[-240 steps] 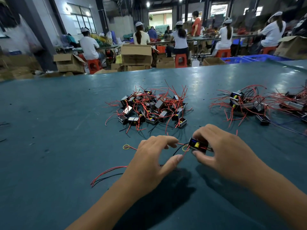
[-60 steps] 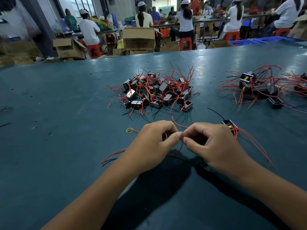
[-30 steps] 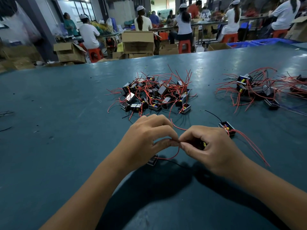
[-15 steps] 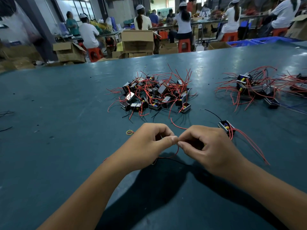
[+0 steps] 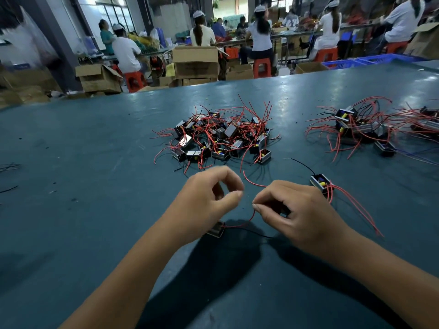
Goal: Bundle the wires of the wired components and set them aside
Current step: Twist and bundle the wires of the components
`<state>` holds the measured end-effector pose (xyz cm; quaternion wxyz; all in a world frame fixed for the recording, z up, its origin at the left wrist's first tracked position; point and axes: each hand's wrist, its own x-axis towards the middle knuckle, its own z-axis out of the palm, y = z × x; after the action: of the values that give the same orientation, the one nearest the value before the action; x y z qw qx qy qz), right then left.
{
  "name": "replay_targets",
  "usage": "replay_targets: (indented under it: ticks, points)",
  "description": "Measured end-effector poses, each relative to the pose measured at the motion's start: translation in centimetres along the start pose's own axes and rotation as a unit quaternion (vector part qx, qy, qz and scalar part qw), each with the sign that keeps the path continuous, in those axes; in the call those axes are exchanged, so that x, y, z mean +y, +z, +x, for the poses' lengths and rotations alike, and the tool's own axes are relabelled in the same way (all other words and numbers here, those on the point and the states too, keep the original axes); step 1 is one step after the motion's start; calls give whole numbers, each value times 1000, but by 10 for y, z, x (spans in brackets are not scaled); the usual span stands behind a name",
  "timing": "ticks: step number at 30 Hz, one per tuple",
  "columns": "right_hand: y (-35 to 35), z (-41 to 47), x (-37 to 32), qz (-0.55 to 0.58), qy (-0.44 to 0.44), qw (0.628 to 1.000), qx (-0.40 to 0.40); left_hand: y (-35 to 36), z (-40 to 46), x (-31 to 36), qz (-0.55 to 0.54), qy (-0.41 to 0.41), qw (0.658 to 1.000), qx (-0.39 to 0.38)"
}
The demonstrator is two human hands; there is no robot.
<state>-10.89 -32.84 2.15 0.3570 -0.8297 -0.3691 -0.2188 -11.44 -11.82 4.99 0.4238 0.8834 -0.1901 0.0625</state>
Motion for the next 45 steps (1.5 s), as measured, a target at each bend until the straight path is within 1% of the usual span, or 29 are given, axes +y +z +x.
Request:
replay_targets:
  ticks: [1, 2, 3, 5, 11, 15, 23, 26, 29, 31, 34, 41, 45]
  points:
    - [0, 0, 1, 7, 5, 1000, 0, -4, 0, -1, 64, 67, 996, 5]
    - [0, 0, 1, 13, 8, 1000, 0, -7, 1, -3, 99, 118, 988, 1]
    - [0, 0, 1, 17, 10, 1000, 0, -8, 1, -5, 111, 149, 983, -7]
    - [0, 0, 1, 21, 9, 1000, -3, -9, 2, -6, 121, 176, 977, -13]
    - [1, -1, 1, 34, 7, 999, -10, -5, 2, -7, 199, 250, 947, 19]
    - [0, -1, 1, 48, 16, 999, -5, -4, 3, -6, 219, 282, 933, 33]
    - [0, 0, 0, 50, 30, 998, -21, -3, 4, -11, 223, 304, 926, 26]
    - [-1, 0, 0, 42, 28, 998, -28, -2, 3, -11, 205, 281, 937, 14]
    - [0, 0, -1, 36, 22, 999, -31, -4, 4, -13, 149, 246, 958, -17]
    - [0, 0, -1, 39, 23, 999, -29, -6, 6, -15, 119, 235, 964, -24]
    - [0, 0, 0, 41, 27, 998, -29, -7, 7, -16, 105, 230, 967, -27]
    - [2, 0, -4, 34, 5, 999, -34, -5, 6, -14, 107, 223, 968, -34]
    - [2, 0, -3, 39, 9, 999, -30, -5, 5, -13, 111, 222, 968, -31]
